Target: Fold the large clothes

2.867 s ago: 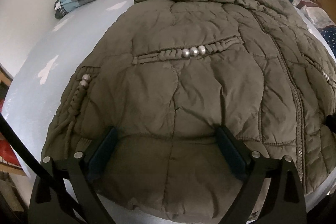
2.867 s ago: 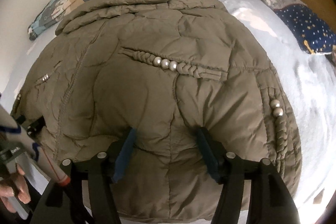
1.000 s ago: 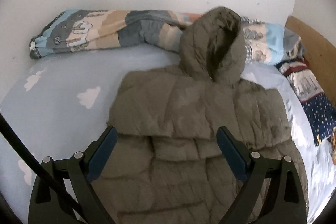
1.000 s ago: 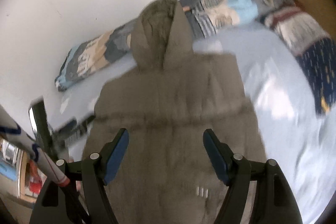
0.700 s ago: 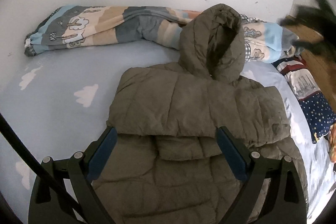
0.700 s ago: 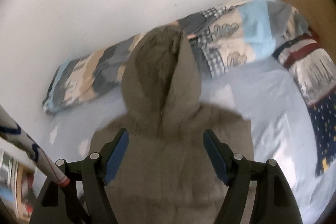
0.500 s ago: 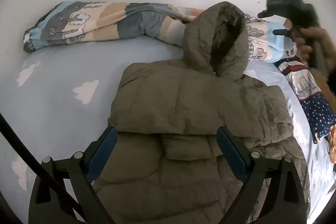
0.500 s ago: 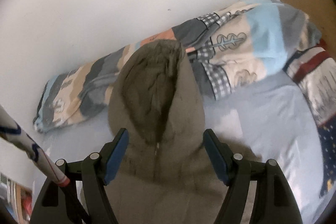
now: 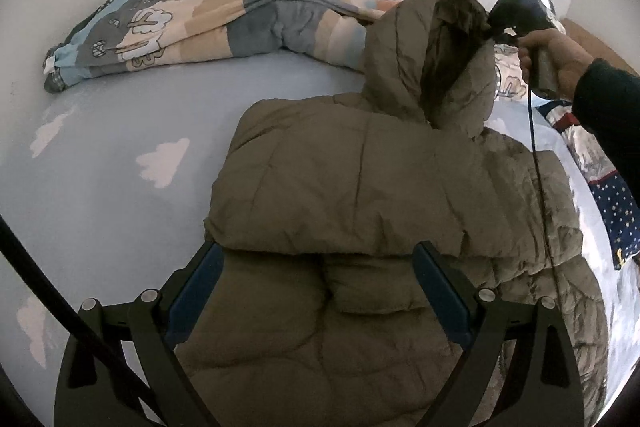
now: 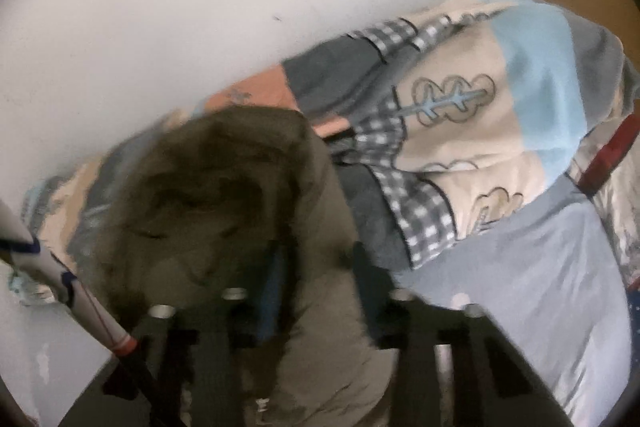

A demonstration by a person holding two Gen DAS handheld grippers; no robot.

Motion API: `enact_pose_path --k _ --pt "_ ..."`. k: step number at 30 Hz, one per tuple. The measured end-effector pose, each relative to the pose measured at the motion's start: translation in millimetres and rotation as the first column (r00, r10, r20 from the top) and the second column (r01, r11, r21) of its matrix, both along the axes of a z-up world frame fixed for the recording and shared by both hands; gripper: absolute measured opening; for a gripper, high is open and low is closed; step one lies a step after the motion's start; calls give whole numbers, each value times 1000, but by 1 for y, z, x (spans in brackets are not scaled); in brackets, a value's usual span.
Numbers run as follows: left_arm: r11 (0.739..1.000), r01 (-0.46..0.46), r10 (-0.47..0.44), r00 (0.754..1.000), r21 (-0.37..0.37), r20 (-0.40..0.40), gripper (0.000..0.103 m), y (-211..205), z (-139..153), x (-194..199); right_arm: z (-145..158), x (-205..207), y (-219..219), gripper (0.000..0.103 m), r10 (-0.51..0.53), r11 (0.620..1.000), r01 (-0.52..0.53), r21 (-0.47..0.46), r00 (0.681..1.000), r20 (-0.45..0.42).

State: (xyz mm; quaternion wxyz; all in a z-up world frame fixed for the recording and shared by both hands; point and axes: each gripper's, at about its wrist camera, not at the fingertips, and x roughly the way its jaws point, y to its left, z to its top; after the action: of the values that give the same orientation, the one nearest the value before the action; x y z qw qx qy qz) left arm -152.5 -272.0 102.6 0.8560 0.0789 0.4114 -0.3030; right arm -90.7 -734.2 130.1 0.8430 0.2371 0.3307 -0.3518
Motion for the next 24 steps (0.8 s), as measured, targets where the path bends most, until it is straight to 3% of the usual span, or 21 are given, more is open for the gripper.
enact_pose_path --k 5,13,19,24 --pt "1000 1 -1 1000 -26 -12 95 0 5 -2 1 -29 10 7 -9 999 12 -34 998 68" --pt "995 43 -43 999 -92 -2 95 -7 32 -17 24 -99 58 7 83 996 -79 -40 987 140" --pt "993 62 -59 998 -100 30 95 -12 44 -28 31 -144 106 6 182 982 -174 -74 976 122" --pt "984 71 -78 996 -165 -36 95 -13 39 -27 25 -198 149 6 259 964 -250 -90 959 110"
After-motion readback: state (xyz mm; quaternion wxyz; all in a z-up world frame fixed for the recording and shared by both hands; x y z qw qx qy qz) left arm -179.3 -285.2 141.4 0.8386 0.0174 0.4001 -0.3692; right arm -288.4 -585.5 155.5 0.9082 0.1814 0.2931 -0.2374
